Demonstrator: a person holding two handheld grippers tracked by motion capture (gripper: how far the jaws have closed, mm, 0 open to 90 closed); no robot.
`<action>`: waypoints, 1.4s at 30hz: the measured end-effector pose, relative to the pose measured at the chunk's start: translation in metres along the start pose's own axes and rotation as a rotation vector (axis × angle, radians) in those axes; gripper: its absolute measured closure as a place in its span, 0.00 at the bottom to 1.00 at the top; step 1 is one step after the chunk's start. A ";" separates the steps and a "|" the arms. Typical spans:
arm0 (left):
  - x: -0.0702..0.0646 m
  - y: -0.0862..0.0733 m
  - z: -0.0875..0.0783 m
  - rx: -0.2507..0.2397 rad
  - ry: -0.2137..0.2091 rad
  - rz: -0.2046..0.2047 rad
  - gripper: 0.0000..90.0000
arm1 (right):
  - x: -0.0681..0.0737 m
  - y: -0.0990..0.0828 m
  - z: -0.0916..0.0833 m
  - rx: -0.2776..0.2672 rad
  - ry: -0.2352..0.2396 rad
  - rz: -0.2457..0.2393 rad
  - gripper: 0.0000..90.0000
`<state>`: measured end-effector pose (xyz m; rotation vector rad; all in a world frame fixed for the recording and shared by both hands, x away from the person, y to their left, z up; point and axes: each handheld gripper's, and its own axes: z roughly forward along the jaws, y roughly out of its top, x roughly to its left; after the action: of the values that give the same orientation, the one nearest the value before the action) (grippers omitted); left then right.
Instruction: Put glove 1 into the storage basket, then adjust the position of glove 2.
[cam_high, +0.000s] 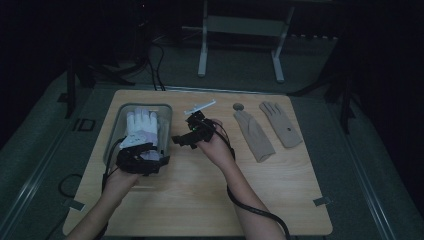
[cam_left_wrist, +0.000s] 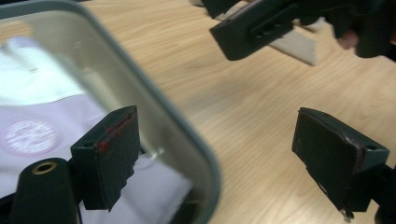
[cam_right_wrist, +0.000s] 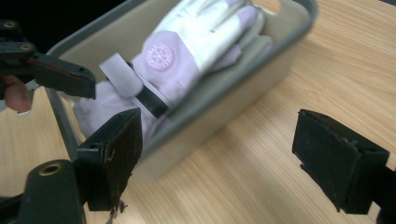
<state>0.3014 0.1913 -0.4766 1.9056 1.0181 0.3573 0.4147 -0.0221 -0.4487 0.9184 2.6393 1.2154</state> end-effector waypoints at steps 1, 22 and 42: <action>-0.003 0.000 0.002 -0.001 -0.010 0.006 0.18 | -0.002 -0.002 -0.003 -0.006 -0.002 0.003 0.18; -0.054 -0.008 0.041 -0.001 -0.163 0.069 0.18 | -0.038 -0.051 -0.054 -0.013 -0.061 0.014 0.16; -0.060 -0.054 0.068 -0.024 -0.158 0.082 0.18 | -0.093 -0.106 -0.097 -0.078 -0.156 0.039 0.15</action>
<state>0.2780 0.1184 -0.5485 1.9251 0.8303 0.2594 0.4081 -0.1910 -0.4735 1.0117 2.4465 1.1933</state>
